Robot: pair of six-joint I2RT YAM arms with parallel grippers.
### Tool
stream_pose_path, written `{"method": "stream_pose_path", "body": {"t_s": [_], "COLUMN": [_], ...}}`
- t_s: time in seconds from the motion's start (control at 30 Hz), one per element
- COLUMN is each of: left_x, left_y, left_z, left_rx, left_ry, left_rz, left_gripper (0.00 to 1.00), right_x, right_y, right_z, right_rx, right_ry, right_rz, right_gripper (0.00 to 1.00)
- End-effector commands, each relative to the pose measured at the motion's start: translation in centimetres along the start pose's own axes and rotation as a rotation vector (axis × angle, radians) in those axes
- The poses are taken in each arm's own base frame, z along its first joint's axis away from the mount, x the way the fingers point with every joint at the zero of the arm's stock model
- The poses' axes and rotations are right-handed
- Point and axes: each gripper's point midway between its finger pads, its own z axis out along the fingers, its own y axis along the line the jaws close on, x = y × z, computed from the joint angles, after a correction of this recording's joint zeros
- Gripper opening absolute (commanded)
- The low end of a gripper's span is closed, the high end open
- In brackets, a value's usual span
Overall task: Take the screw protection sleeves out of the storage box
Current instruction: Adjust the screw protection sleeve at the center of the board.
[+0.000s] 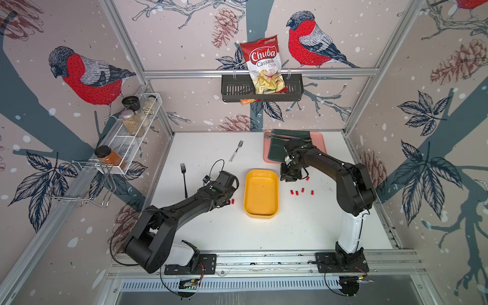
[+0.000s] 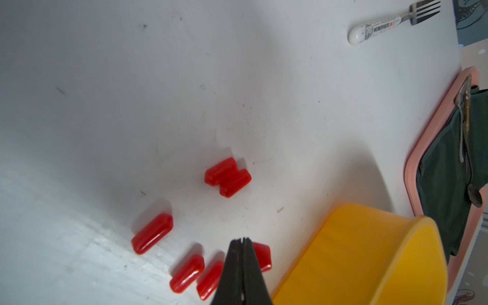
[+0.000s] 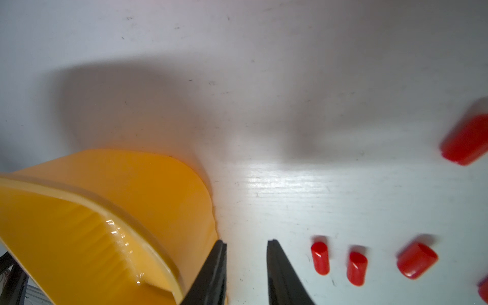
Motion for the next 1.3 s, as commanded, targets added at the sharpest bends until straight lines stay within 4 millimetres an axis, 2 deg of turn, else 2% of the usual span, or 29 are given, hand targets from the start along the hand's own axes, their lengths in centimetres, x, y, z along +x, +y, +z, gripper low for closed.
{"method": "stream_pose_path", "body": {"t_s": [0.0,0.37,0.5,0.8,0.93,1.1,1.17,1.27], "left_x": [-0.5,0.4,0.4,0.7,0.5,0.8,1.4,2.3], "left_y": [-1.1,-0.8,-1.2,-2.0,-2.9,-4.8,-5.9,-6.3], "left_z": [0.5,1.9,1.8,1.6,1.0,0.6,0.7,1.0], "left_rx": [0.013,-0.019,-0.008,0.011,0.042,0.084,0.125,0.091], "left_ry": [-0.027,-0.001,-0.007,0.003,0.003,0.031,0.067,0.134], "left_rz": [-0.021,-0.021,-0.020,-0.014,-0.002,0.156,0.267,0.454], "left_gripper": [0.00,0.00,0.13,0.15,0.16,0.30,0.39,0.40], "right_x": [0.3,0.6,0.6,0.7,0.8,0.9,0.9,0.9], "right_y": [-0.4,-1.0,-1.0,-1.1,-1.2,-1.1,-1.1,-1.1], "right_z": [0.3,0.5,0.5,0.5,0.4,0.4,0.3,0.3], "right_rx": [0.020,0.040,0.042,0.044,0.044,0.040,0.038,0.041], "right_ry": [0.011,0.019,0.018,0.017,0.014,0.013,0.013,0.012], "right_rz": [-0.003,-0.009,-0.009,-0.008,-0.007,-0.009,-0.012,-0.012], "right_gripper": [0.32,0.32,0.32,0.32,0.32,0.32,0.32,0.33]}}
